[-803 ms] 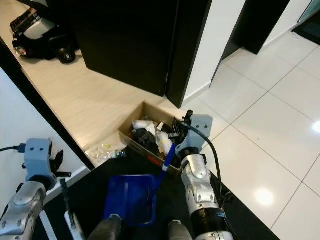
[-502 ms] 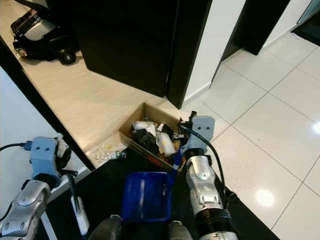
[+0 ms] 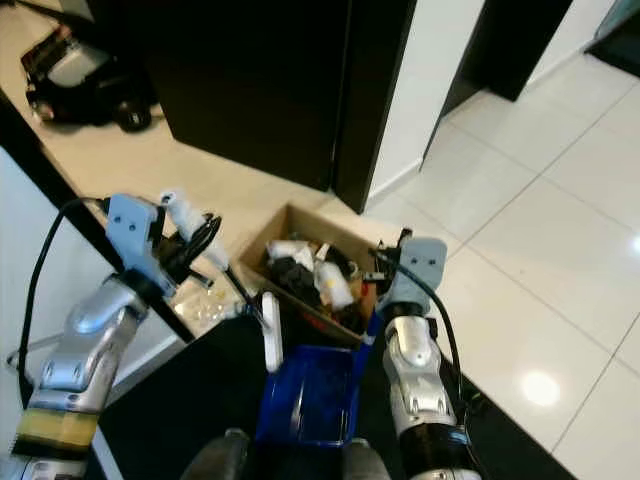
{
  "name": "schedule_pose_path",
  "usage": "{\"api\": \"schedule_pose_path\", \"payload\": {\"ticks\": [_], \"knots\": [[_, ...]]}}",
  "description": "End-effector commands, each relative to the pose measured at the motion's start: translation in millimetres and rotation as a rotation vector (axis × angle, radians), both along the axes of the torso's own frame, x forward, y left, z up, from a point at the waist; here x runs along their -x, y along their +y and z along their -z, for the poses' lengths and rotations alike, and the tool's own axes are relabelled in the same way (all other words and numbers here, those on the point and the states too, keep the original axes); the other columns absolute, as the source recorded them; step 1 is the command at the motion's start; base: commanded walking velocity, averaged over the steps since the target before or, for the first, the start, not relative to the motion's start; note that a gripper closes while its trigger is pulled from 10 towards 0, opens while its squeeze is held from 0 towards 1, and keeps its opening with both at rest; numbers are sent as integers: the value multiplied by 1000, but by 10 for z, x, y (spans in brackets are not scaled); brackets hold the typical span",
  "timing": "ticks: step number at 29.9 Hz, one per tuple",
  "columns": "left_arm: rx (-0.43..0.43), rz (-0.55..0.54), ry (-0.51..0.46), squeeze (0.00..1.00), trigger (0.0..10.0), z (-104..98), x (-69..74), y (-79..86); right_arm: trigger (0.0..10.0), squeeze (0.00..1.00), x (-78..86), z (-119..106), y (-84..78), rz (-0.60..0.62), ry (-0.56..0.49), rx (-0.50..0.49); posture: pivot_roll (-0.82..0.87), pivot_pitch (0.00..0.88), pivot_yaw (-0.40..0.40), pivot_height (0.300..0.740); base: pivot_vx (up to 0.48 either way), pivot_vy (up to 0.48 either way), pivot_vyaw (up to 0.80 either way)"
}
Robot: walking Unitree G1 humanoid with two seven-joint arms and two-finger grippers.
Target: Sweep floor
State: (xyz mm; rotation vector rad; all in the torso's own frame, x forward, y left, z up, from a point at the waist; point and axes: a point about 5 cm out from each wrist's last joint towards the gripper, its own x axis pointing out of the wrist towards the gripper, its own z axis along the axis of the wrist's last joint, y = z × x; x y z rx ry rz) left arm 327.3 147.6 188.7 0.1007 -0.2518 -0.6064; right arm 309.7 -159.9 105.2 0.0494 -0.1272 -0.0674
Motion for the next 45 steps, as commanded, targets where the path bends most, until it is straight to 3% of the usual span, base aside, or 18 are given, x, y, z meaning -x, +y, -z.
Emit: {"api": "schedule_pose_path", "payload": {"ticks": [1,5,7,12,15,20,25,28,31,35,45], "knots": [[-53,34,-28,0,10000,-17,-10,4,10000,0,19,-32,49,-11,-14,-18,132,223,97,740,0,0,0],[-87,106,-72,0,10000,-89,-131,-99,10000,0,69,-35,46,-3,-17,-20,114,259,117,740,0,0,0],[-177,133,-120,0,10000,-114,-276,-172,10000,0,160,-21,24,16,-12,-19,80,287,141,740,0,0,0],[-222,104,-151,8,10000,-207,-408,-133,10000,0,277,-8,-62,54,-5,-13,53,307,151,740,0,0,0],[-261,66,-212,31,10000,-379,-500,-51,10000,0,396,14,-153,83,9,-1,26,326,158,740,0,0,0],[-308,64,-259,75,10000,-462,-545,-18,10000,0,487,15,-196,99,22,6,14,349,161,740,0,0,0],[-426,66,-288,153,10000,-341,-550,-40,10000,0,589,-41,-267,116,27,20,-26,385,150,740,0,0,0],[-439,64,-293,173,10000,-322,-547,-43,10000,0,602,-53,-281,118,26,23,-26,385,150,740,0,0,0],[-587,72,-324,180,10000,-96,-495,-96,10000,0,659,-143,-392,135,21,48,-70,401,135,740,0,0,0],[-670,66,-304,173,10000,110,-450,-64,10000,0,688,-209,-454,146,17,60,-91,405,124,740,0,0,0],[-669,2,-280,173,10000,260,-403,72,10000,0,707,-359,-493,136,4,77,-118,445,100,740,0,0,0]]}}
